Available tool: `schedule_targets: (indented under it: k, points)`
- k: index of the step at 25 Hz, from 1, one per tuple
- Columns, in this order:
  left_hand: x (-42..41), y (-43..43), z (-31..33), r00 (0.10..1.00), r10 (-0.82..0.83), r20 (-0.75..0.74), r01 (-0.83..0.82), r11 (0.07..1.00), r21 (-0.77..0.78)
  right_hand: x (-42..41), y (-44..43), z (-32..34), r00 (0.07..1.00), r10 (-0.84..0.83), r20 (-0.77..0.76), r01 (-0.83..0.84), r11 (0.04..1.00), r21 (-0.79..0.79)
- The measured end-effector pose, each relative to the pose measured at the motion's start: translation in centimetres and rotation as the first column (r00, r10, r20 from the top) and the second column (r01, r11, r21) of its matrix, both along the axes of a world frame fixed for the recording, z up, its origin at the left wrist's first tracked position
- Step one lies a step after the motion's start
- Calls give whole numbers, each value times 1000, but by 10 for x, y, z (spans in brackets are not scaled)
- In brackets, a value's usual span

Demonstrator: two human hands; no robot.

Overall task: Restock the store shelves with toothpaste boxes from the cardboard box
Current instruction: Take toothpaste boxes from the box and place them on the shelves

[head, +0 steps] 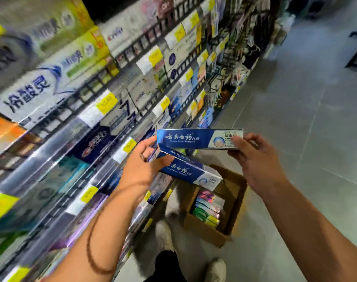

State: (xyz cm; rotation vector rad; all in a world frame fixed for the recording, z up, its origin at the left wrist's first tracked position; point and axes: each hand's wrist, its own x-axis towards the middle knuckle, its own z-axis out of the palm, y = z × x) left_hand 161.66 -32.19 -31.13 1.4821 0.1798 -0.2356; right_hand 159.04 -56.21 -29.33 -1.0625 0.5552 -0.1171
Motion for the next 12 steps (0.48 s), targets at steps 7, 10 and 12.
schedule_targets:
  k: [7,10,12]
  points:
    - [-82,68,80,969,186,160,-194,980,38,-15,68,61,980,179,83,-176,983,-47]
    - [-113,107,107,942,264,206,-281,958,57,-28,103,84,944,288,161,-284,958,-51]
    - [-137,136,126,925,301,231,-321,946,53,-41,131,104,924,335,185,-329,942,-63]
